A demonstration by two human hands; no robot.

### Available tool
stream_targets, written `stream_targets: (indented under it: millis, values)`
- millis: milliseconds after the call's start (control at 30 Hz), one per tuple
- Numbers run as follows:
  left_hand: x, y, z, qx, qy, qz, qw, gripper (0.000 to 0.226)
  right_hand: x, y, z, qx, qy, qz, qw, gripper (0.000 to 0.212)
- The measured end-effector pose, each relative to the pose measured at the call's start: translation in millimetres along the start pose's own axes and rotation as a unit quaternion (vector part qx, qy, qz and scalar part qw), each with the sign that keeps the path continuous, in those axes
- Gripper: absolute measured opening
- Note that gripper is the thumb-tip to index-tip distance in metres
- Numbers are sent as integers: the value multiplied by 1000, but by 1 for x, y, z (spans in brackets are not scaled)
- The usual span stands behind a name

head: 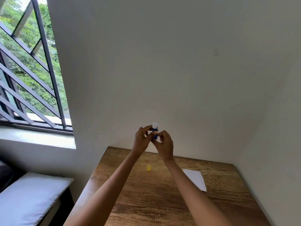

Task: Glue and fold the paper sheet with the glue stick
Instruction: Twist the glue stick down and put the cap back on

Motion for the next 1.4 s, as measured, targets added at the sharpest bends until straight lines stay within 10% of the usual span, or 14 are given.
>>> stream_targets:
  millis: [167, 433, 700, 933, 1233, 1400]
  values:
    - [8, 0, -5, -3, 22, -16, 1000, 21, -7, 1, 3, 29, 0, -152, 988, 21]
    - [-2, 13, -3, -58, -17, -26, 998, 24, -7, 12, 14, 11, 21, 45, 999, 23]
    - [1, 27, -27, 12, 54, -8, 998, 19, -28, 19, 35, 61, 21, -149, 987, 19]
    - [-14, 36, -35, 22, -5, 1, 1000, 25, -19, 20, 38, 39, 79, 15, 996, 21]
    - [-6, 31, -35, 0, 15, 1, 1000, 23, -35, 16, 48, 22, 10, -187, 982, 17]
    - [-8, 35, -42, 34, -4, 30, 999, 26, -21, 13, 43, 27, 76, -45, 996, 20]
Point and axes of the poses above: each hand's wrist, its own y-axis away from the middle knuckle, its own x-axis out of the back of the hand, z = x × y, the point moved 6 cm from there along -y, towards the middle knuckle, and after that the axes turned 10 degrees about -x, right-handed, at the moved point
